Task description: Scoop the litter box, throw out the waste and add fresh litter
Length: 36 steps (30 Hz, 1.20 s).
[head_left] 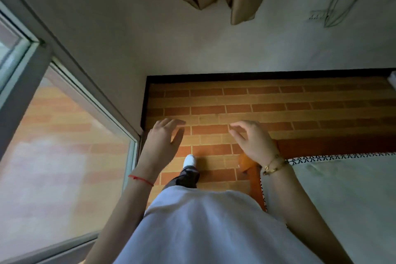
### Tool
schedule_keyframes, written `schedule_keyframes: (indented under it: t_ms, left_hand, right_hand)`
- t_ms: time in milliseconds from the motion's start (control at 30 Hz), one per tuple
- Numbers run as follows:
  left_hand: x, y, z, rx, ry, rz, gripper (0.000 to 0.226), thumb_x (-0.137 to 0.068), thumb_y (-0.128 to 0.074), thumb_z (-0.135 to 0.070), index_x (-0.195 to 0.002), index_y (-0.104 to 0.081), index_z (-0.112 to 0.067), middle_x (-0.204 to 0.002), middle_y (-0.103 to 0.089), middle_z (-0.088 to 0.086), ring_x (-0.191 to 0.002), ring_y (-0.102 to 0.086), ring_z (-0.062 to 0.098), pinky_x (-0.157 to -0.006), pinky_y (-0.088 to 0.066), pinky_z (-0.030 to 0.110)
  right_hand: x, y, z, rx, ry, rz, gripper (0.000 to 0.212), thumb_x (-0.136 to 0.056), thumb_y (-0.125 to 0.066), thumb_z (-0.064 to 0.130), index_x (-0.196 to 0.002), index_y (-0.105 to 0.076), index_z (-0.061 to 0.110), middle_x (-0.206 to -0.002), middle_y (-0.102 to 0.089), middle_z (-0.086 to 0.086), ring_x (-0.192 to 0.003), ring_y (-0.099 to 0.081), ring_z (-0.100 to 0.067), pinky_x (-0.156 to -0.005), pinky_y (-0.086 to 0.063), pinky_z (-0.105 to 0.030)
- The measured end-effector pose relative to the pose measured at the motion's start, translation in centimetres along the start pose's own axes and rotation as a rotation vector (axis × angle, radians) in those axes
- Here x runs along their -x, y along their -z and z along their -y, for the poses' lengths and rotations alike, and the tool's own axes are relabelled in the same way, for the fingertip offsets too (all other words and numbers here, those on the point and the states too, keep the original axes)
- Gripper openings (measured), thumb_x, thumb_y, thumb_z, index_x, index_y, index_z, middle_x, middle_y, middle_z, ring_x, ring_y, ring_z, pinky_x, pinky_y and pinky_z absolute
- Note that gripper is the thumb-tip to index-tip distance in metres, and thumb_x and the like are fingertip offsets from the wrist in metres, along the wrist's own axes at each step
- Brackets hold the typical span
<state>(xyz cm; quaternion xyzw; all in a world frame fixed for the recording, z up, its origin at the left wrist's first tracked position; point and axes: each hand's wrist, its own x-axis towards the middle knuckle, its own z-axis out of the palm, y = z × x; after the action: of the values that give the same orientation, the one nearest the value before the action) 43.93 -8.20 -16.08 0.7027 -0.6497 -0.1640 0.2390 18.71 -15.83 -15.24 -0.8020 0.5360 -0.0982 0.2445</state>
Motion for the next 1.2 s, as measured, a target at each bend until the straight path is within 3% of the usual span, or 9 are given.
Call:
schedule_keyframes:
  t_ms: [167, 333, 533, 667, 800, 933, 1200]
  left_hand:
    - [-10.5, 0.6, 0.9, -0.042, -0.116, 0.074, 0.038, -0.095, -0.038, -0.038, -0.109, -0.066, -0.016, -0.102, -0.066, 0.000, -0.095, -0.060, 0.025, -0.082, -0.050, 0.043]
    - [-20.0, 1.1, 0.9, 0.003, -0.250, 0.110, 0.023, -0.094, -0.055, -0.016, -0.114, -0.067, -0.017, -0.112, -0.067, -0.001, -0.106, -0.060, 0.024, -0.090, -0.049, 0.042]
    - [-29.3, -0.7, -0.3, 0.034, -0.376, 0.272, 0.026, -0.096, -0.053, -0.021, -0.119, -0.064, -0.020, -0.122, -0.064, -0.002, -0.116, -0.056, 0.021, -0.095, -0.048, 0.046]
    - [-34.2, -3.0, -1.9, 0.065, -0.463, 0.382, 0.024, -0.096, -0.053, -0.022, -0.118, -0.063, -0.022, -0.122, -0.064, -0.001, -0.116, -0.056, 0.019, -0.096, -0.050, 0.045]
    - [-38.7, -6.0, -4.6, 0.066, -0.542, 0.457, 0.024, -0.096, -0.054, -0.021, -0.118, -0.064, -0.020, -0.118, -0.065, -0.002, -0.112, -0.056, 0.017, -0.095, -0.050, 0.036]
    - [-43.6, -9.4, -8.1, 0.059, -0.611, 0.482, 0.024, -0.096, -0.055, -0.020, -0.117, -0.065, -0.019, -0.117, -0.066, -0.002, -0.110, -0.056, 0.015, -0.096, -0.049, 0.032]
    - [-53.8, -17.0, -20.1, 0.116, -0.703, 0.505, 0.026, -0.097, -0.054, -0.019, -0.121, -0.064, -0.016, -0.120, -0.065, 0.001, -0.112, -0.056, 0.016, -0.099, -0.045, 0.032]
  right_hand:
    - [-7.1, 1.7, -0.3, -0.009, -0.095, -0.075, 0.033, -0.095, -0.052, 0.034, -0.122, -0.061, 0.018, -0.120, -0.064, 0.001, -0.120, -0.051, -0.018, -0.098, -0.047, -0.036]
    - [-14.0, 3.5, -0.5, -0.014, -0.171, -0.143, 0.033, -0.095, -0.051, 0.034, -0.123, -0.060, 0.019, -0.121, -0.063, 0.003, -0.116, -0.053, -0.013, -0.097, -0.047, -0.029]
    - [-17.9, 4.6, -2.9, -0.083, -0.328, -0.225, 0.033, -0.095, -0.050, 0.034, -0.120, -0.062, 0.017, -0.118, -0.065, 0.001, -0.113, -0.054, -0.016, -0.095, -0.049, -0.038]
    - [-19.1, 5.3, -5.4, -0.093, -0.446, -0.251, 0.033, -0.095, -0.052, 0.032, -0.121, -0.062, 0.016, -0.119, -0.064, -0.002, -0.113, -0.052, -0.018, -0.096, -0.046, -0.036]
    - [-20.5, 6.5, -9.0, -0.082, -0.543, -0.287, 0.031, -0.095, -0.052, 0.033, -0.119, -0.064, 0.018, -0.118, -0.065, 0.001, -0.108, -0.056, -0.016, -0.093, -0.043, -0.029]
    - [-22.6, 8.4, -13.0, -0.100, -0.615, -0.334, 0.027, -0.094, -0.053, 0.033, -0.112, -0.066, 0.018, -0.107, -0.067, -0.001, -0.099, -0.058, -0.019, -0.090, -0.047, -0.036]
    - [-26.5, 17.5, -24.5, -0.080, -0.687, -0.424, 0.031, -0.094, -0.053, 0.033, -0.122, -0.061, 0.021, -0.119, -0.065, 0.003, -0.111, -0.056, -0.020, -0.099, -0.040, -0.035]
